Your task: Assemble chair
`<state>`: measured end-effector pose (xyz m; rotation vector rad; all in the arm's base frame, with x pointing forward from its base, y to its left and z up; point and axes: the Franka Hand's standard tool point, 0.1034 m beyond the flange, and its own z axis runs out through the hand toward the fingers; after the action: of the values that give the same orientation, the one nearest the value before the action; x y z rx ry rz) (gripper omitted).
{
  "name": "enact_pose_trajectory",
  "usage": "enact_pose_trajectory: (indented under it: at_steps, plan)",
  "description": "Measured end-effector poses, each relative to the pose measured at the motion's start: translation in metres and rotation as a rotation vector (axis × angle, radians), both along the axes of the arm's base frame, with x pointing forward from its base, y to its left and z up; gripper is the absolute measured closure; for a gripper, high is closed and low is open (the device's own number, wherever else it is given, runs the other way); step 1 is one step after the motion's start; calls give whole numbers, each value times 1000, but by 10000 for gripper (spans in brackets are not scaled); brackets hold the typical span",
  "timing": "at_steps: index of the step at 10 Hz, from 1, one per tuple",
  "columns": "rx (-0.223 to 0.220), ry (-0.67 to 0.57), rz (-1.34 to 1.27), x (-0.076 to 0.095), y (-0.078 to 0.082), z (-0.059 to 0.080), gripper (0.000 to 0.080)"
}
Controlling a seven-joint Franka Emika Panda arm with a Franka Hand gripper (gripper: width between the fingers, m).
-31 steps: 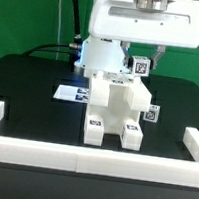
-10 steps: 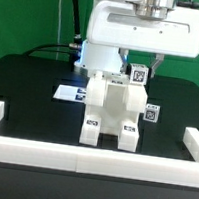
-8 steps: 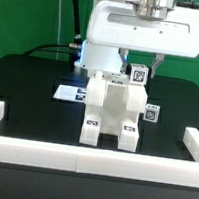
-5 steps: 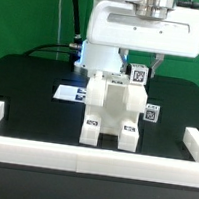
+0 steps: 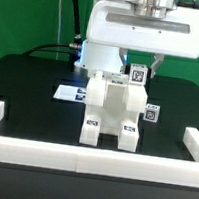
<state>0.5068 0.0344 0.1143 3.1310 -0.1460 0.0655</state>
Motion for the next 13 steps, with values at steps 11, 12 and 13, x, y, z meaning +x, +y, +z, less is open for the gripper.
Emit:
enact_pose_trajectory:
  at_steps: [11, 12, 13]
  plan:
    - [43, -1, -654, 0, 3, -1, 512]
    - [49, 0, -731, 0, 3, -1, 512]
    - [57, 2, -803, 0, 4, -1, 512]
